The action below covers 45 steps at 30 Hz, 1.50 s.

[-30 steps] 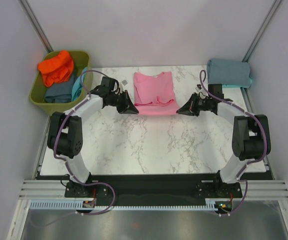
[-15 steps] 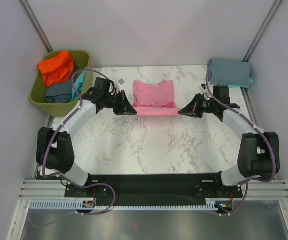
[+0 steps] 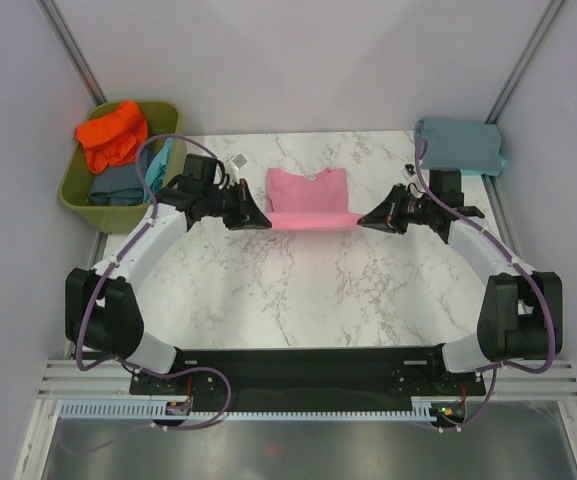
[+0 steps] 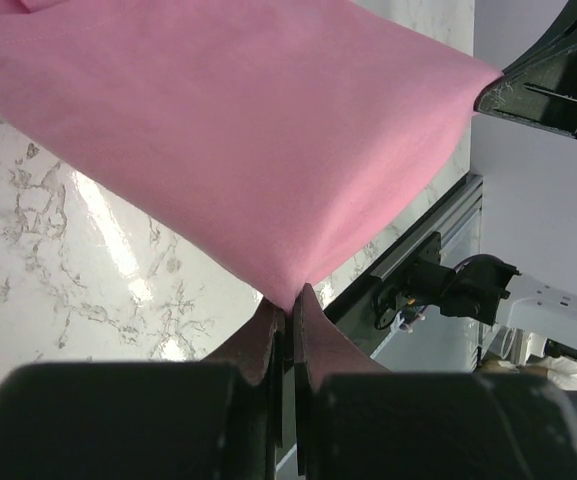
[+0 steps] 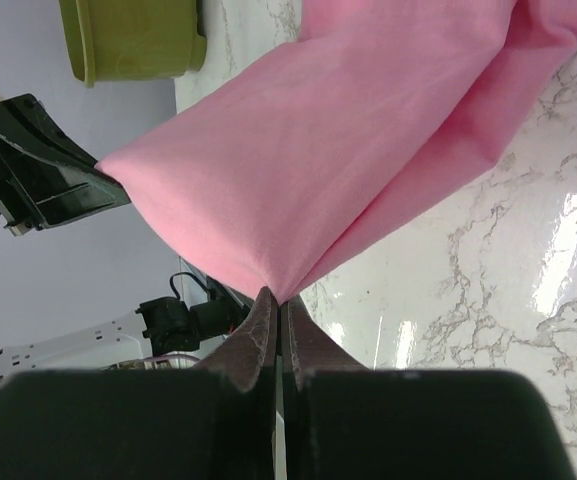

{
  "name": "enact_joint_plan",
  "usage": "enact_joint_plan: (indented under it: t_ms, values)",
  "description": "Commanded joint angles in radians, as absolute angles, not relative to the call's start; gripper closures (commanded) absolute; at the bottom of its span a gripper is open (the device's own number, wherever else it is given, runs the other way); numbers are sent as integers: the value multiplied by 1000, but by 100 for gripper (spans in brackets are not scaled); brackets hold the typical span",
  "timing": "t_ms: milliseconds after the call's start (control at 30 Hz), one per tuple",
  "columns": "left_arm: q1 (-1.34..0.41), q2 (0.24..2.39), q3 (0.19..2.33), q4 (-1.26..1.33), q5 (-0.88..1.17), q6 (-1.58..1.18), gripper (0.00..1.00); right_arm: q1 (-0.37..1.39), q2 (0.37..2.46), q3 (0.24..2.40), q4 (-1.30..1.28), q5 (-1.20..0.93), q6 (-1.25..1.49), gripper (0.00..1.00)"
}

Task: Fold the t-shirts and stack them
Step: Fold the tshirt

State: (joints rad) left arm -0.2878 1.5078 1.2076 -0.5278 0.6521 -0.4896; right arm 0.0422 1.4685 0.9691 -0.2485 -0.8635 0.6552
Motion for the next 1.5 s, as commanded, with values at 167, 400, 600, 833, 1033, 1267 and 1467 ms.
enact_joint_plan:
  t_ms: [167,400,600,833,1033,1267,1467]
  values:
    - [-279,1491,1213,-523,612,-440,98,38,1476,997,-190,-841,669,100]
    - [-250,1624,1265,-505,615,-443,98,37,1615,1098,-144,-838,672,100]
    - [-241,1791,1478,-476,614,-416,98,37,1793,1285,-98,-835,679,100]
    - [-236,2014,1765,-471,537,-354,98,48,2052,1537,-37,-824,687,100]
    - [-235,2247,1989,-419,343,-305,60,81,2331,1834,38,-789,710,68]
    - [-252,2211,2117,-414,213,-239,18,83,2294,1930,6,-808,565,30]
    - [-253,2028,1971,-454,342,-222,24,14,2137,1784,-146,-804,445,30]
